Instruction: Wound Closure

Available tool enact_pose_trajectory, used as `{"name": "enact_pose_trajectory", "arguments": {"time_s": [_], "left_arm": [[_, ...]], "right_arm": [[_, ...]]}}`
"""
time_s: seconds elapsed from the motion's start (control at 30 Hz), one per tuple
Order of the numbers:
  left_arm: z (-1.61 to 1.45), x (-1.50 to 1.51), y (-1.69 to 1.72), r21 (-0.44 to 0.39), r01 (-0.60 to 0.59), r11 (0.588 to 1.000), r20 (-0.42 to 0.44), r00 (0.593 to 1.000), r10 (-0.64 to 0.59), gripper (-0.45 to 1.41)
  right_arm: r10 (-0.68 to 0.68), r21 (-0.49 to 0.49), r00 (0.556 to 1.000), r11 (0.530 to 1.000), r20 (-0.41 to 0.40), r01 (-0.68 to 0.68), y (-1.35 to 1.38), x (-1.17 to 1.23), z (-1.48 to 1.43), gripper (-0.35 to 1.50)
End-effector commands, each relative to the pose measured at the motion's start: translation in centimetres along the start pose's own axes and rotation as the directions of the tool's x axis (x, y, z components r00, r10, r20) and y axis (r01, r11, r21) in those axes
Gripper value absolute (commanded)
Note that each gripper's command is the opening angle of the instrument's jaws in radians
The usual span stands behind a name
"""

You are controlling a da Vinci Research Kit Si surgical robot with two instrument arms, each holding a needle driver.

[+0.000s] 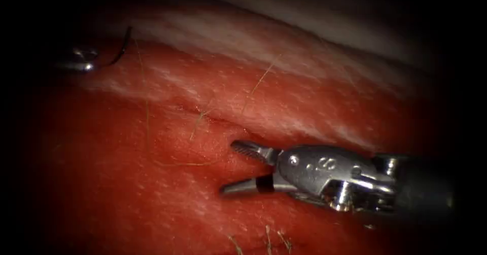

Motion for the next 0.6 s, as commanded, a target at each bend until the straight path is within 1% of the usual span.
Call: {"name": "enact_pose_trajectory", "arguments": {"time_s": [0.03, 0.07, 0.1, 0.13, 0.17, 0.2, 0.23, 0.3, 0.33, 0.37, 0.4, 0.43, 0.53, 0.57, 0.6], "left_arm": [[0.05, -0.06, 0.00, 0.005, 0.005, 1.000, 0.000, 1.000, -0.005, -0.35], [0.06, -0.06, -0.01, 0.013, -0.001, 1.000, 0.001, 1.000, 0.001, -0.35], [0.07, -0.07, -0.01, 0.012, -0.001, 1.000, 0.001, 1.000, 0.001, -0.35], [0.08, -0.07, -0.01, 0.011, -0.001, 1.000, 0.001, 1.000, 0.001, -0.35], [0.08, -0.07, -0.01, 0.011, -0.001, 1.000, 0.001, 1.000, 0.001, -0.35], [0.08, -0.07, -0.01, 0.012, -0.001, 1.000, 0.001, 1.000, 0.001, -0.35], [0.08, -0.07, -0.01, 0.013, 0.000, 1.000, 0.001, 1.000, 0.000, -0.35], [0.07, -0.07, -0.01, 0.014, 0.000, 1.000, 0.001, 1.000, 0.000, -0.35], [0.08, -0.07, -0.01, 0.015, 0.000, 1.000, 0.001, 1.000, 0.000, -0.35], [0.08, -0.07, -0.01, 0.016, 0.000, 1.000, 0.002, 1.000, 0.000, -0.35], [0.08, -0.07, -0.01, 0.016, 0.000, 1.000, 0.002, 1.000, 0.000, -0.35], [0.08, -0.07, -0.01, 0.018, 0.000, 1.000, 0.002, 1.000, 0.000, -0.35], [0.08, -0.07, -0.01, 0.016, 0.000, 1.000, 0.002, 1.000, 0.000, -0.35], [0.08, -0.08, -0.01, 0.013, -0.001, 1.000, 0.001, 1.000, 0.001, -0.35], [0.09, -0.08, -0.01, 0.014, -0.001, 1.000, 0.002, 1.000, 0.001, -0.35]], "right_arm": [[-0.015, -0.014, 1.000, 1.000, -0.002, 0.015, 0.06, -0.04, 0.13, 1.21], [-0.044, 0.004, 0.999, 0.999, -0.009, 0.044, 0.07, -0.10, 0.22, 1.18], [-0.058, 0.012, 0.998, 0.998, -0.012, 0.058, 0.07, -0.13, 0.26, 1.16], [-0.085, 0.027, 0.996, 0.996, -0.025, 0.086, 0.07, -0.17, 0.37, 1.11], [-0.106, 0.032, 0.994, 0.994, -0.029, 0.107, 0.07, -0.19, 0.44, 1.11], [-0.152, 0.030, 0.988, 0.988, -0.032, 0.153, 0.07, -0.24, 0.56, 1.06], [-0.169, 0.036, 0.985, 0.985, -0.025, 0.170, 0.07, -0.28, 0.65, 1.03], [-0.185, 0.045, 0.983, 0.982, -0.018, 0.185, 0.05, -0.31, 0.71, 0.99], [-0.209, 0.064, 0.978, 0.976, -0.010, 0.209, 0.02, -0.36, 0.78, 0.88], [-0.233, 0.084, 0.973, 0.969, -0.004, 0.232, 0.00, -0.40, 0.82, 0.52], [-0.260, 0.093, 0.965, 0.961, 0.003, 0.259, -0.01, -0.42, 0.82, 0.26], [-0.266, 0.100, 0.964, 0.960, 0.021, 0.263, -0.02, -0.45, 0.79, -0.35], [-0.269, 0.055, 0.961, 0.962, 0.062, 0.266, -0.02, -0.47, 0.63, -0.35], [-0.228, 0.034, 0.970, 0.974, 0.084, 0.226, -0.02, -0.46, 0.54, -0.35], [-0.210, 0.033, 0.973, 0.978, 0.092, 0.208, -0.02, -0.45, 0.50, -0.35]]}}
